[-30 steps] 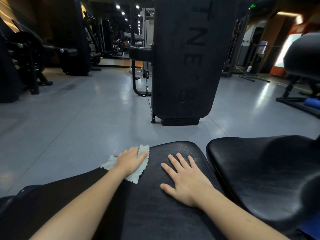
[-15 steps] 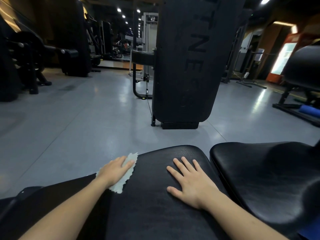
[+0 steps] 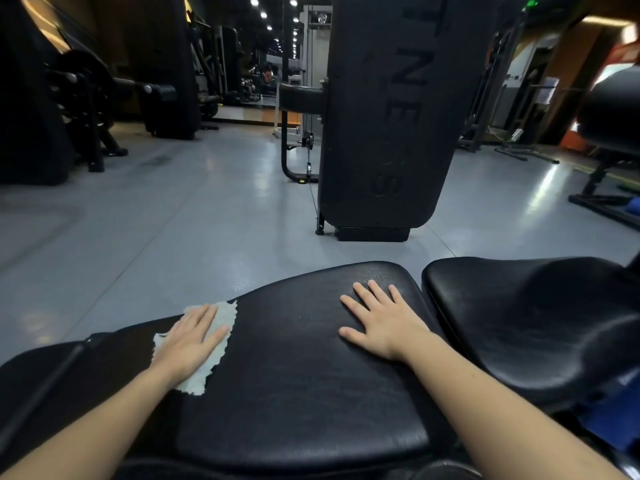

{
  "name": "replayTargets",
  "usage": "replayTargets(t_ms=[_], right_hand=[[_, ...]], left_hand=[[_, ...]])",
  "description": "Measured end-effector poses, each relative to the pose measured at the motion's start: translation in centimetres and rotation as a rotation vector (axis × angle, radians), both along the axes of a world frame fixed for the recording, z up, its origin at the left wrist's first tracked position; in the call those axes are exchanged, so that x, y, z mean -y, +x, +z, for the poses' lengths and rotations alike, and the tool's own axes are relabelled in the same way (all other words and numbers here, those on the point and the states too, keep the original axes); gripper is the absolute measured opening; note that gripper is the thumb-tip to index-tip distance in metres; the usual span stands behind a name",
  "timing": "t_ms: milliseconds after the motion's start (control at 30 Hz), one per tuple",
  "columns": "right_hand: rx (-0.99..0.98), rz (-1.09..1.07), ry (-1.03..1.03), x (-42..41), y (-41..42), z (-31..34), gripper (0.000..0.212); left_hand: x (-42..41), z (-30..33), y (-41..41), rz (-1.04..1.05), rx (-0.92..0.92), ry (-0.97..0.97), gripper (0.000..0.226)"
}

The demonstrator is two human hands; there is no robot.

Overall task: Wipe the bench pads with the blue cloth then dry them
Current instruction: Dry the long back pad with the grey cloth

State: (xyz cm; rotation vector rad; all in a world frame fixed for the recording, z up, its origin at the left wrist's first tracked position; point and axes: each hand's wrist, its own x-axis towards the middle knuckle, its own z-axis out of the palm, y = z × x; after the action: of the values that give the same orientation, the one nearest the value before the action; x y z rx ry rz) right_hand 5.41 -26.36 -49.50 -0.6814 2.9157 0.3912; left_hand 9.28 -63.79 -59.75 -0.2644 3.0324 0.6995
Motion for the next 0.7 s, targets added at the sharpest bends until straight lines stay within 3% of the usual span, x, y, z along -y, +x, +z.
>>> replayTargets(t_ms=[100,200,400,567,700], right_hand=[[0.025,-0.034,0.002,0.4,0.4,0.4,0.081],[0.048,-0.070,0.002,1.0,1.0,0.5,0.073],[0.076,-0.023,-0.013,2.3,4.4,-0.1,0.082],[0.070,0.007,-0.030,2.3,6.7,-0.5,0.074],[0.075,0.042,-0.016,2.4,8.3,-0.5,0.089]], left_hand=[[-1.4,0.3,3.1,-0.029,-0.003,-0.014,0.103],[-3.6,0.3,5.8,-0.103,-0.039,-0.031,0.110],[-9.9,1.8,10.0,-0.348,-0.145,-0.085,0.090],[-13.5,1.7,13.0,-0.557,-0.308,-0.100,0.079],[-12.6,0.6,13.8,-0.700,-0.429,-0.186,0.090]])
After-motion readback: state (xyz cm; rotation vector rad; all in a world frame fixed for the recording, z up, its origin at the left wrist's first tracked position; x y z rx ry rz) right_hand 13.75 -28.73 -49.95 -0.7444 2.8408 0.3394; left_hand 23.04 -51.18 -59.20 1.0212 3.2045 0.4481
